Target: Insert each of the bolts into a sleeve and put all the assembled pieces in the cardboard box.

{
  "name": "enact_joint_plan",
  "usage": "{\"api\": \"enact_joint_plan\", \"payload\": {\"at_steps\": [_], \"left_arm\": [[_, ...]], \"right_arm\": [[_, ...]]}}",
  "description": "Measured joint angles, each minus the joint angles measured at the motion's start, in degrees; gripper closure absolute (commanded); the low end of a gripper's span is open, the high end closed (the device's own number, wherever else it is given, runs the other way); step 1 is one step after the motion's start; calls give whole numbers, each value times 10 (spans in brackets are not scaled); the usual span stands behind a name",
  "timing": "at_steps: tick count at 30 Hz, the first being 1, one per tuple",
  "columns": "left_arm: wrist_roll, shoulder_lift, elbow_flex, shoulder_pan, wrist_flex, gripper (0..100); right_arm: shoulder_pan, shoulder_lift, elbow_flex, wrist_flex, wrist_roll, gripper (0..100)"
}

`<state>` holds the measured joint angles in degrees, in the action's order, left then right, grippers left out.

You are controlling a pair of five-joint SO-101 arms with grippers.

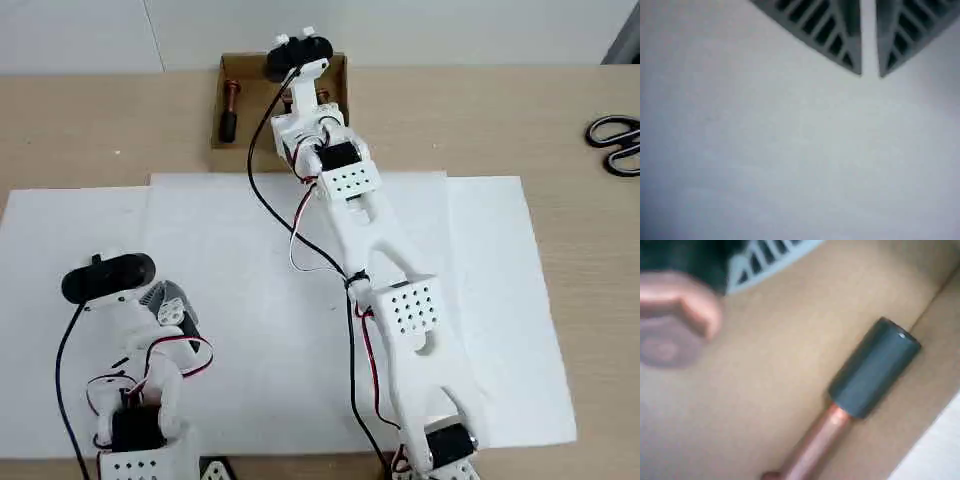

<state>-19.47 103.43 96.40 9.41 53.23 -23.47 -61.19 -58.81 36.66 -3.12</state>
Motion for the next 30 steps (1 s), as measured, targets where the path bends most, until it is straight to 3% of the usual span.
{"api": "enact_joint_plan", "payload": {"at_steps": [2,14,16,22,30], "left_arm": [[0,0,0,0,0,994],[0,0,0,0,0,994],[0,0,0,0,0,994],[0,0,0,0,0,994],[0,0,0,0,0,994]], "right_arm": [[0,2,-24,10,0,672],[0,2,-197,105,0,705],[0,2,-221,130,0,743],[4,2,-266,194,-24,998],[27,4,-350,290,-31,995]]}}
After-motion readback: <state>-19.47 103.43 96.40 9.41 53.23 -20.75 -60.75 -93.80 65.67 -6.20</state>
